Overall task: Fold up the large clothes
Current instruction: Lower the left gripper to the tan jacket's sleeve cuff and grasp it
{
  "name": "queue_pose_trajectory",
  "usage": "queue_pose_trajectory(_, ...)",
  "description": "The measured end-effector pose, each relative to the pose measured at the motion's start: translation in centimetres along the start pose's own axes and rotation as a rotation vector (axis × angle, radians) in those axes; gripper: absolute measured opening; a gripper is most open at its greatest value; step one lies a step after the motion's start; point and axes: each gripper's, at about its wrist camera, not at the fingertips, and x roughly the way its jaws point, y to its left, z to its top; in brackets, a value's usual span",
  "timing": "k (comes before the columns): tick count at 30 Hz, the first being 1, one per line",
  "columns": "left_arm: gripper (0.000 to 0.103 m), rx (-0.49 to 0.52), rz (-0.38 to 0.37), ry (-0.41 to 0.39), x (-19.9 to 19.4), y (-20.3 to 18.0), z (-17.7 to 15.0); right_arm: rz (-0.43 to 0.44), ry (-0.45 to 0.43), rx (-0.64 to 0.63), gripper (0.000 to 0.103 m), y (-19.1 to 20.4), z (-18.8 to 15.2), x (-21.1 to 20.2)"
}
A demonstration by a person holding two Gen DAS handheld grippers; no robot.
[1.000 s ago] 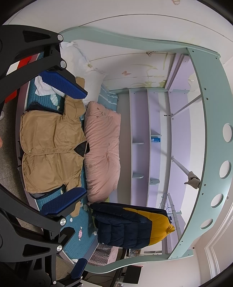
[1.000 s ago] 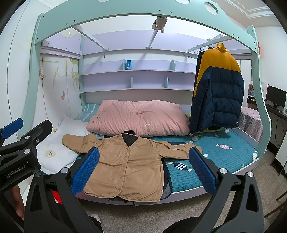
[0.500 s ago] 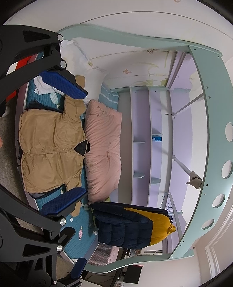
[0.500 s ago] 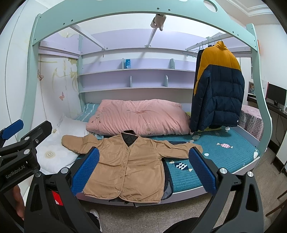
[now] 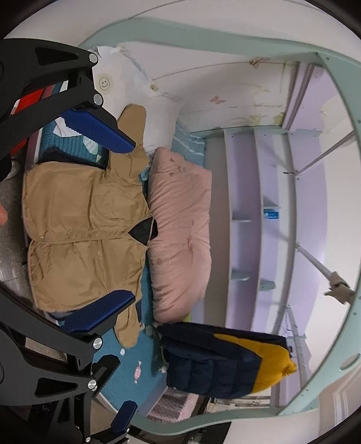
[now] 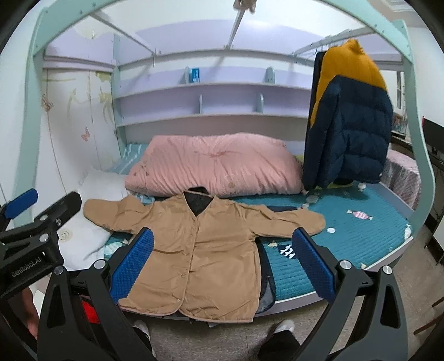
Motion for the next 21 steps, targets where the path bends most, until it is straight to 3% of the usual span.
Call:
queue_pose_trajectory(9, 0.098, 0.033, 0.017, 0.083, 14.5, 0.2, -1.6, 0.034, 0.120, 0.015, 0.096, -0.5, 0.4, 12.9)
queue_pose_trajectory(14, 0.098, 0.056, 0.092, 0.132, 20.2, 1.6, -2.9, 0.069, 0.169, 0.006, 0.096, 0.1, 0.5, 18.2)
queue_pose_trajectory(17, 0.098, 0.008, 0.092, 0.179, 23.1, 3.9, -4.1, 0.112, 0.206, -0.013, 0.096, 1.0, 0.4, 21.3)
queue_pose_trajectory(19, 0.098, -0.052, 0.059, 0.150, 24.2, 5.9, -4.9, 0.136, 0.209, -0.023, 0.096, 1.5, 0.1, 23.0)
queue_pose_trajectory(21, 0.098, -0.087, 0.100, 0.151, 25.0, 7.1, -5.6, 0.156, 0.211, -0.037, 0.096, 2.0, -0.4, 24.3)
